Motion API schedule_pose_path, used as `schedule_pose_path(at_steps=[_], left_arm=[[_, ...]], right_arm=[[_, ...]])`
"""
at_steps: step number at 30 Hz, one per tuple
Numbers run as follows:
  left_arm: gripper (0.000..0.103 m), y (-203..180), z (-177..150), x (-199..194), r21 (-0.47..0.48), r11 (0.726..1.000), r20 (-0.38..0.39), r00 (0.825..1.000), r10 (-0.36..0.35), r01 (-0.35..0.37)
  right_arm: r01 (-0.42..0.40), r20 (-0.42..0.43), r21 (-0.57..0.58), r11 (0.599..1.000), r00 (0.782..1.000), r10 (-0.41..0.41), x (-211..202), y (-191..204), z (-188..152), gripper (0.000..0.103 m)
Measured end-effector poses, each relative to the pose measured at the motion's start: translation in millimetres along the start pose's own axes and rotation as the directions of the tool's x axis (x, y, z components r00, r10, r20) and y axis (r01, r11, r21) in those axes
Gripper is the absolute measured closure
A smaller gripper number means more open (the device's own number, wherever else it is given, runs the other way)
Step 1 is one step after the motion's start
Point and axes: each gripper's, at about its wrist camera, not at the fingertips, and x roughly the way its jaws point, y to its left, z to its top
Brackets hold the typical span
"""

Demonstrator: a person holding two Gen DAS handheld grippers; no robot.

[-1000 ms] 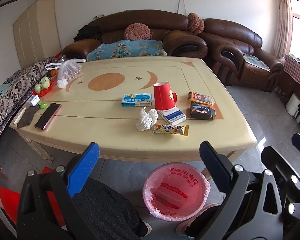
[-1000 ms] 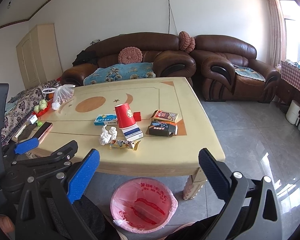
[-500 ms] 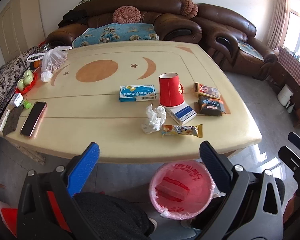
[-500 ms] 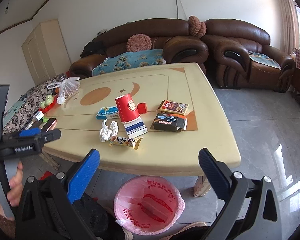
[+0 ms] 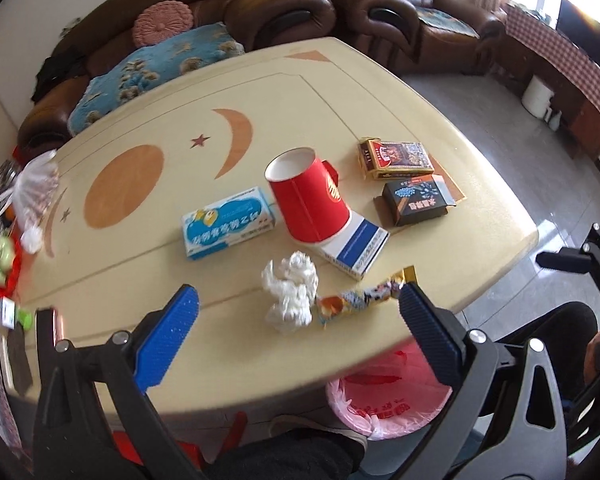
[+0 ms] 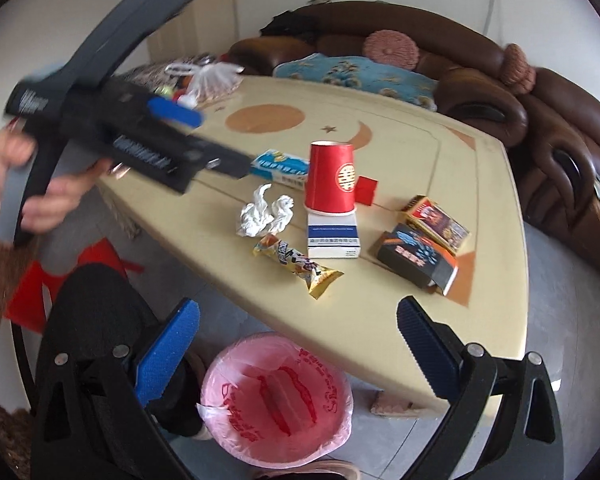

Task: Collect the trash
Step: 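Move the left tool over the red paper cup while the right tool reaches toward the snack wrapper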

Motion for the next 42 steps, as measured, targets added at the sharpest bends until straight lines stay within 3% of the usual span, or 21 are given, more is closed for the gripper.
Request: schedule_pose_path(at_steps=[8,12,17,22,26,33,42], left_arm=[[0.005,-3,46,24,0.108,0.993,-0.051,0.997,-0.05,0.056],[0.005,-1,57,33,0.13,0.984,-0.093,0.99,-0.108,0.119],[0.005,5,75,50,0.156,0.979,-0.153,0.983,-0.106,0.13],[0.005,5,90,71,0.182,0.968,-0.231,0.964,-0.129,0.173],[0.005,0,100,88,0.204,0.95,-0.298,0.939,-0.171,0.237],[0.005,-6,113,113,0.223,0.934,-0.35,0.917,-0.189,0.278],[0.005,5,111,138,0.19,0.919,-0.429,0.871,-0.24,0.347]], right_arm=[[-0.057,-0.077,-0.092,0.994,0.996,0.05,42,-2,12,0.006],[-0.087,-0.092,-0.129,0.988,0.993,0.075,54,-2,19,0.006],[-0.129,-0.125,-0.172,0.977,0.986,0.108,67,-4,30,0.006],[-0.184,-0.165,-0.201,0.962,0.975,0.151,79,-4,39,0.006],[-0.226,-0.185,-0.206,0.952,0.964,0.189,88,-8,46,0.006],[-0.308,-0.24,-0.222,0.925,0.937,0.254,103,-10,55,0.007],[-0.322,-0.29,-0.249,0.913,0.925,0.247,125,-3,50,0.012]])
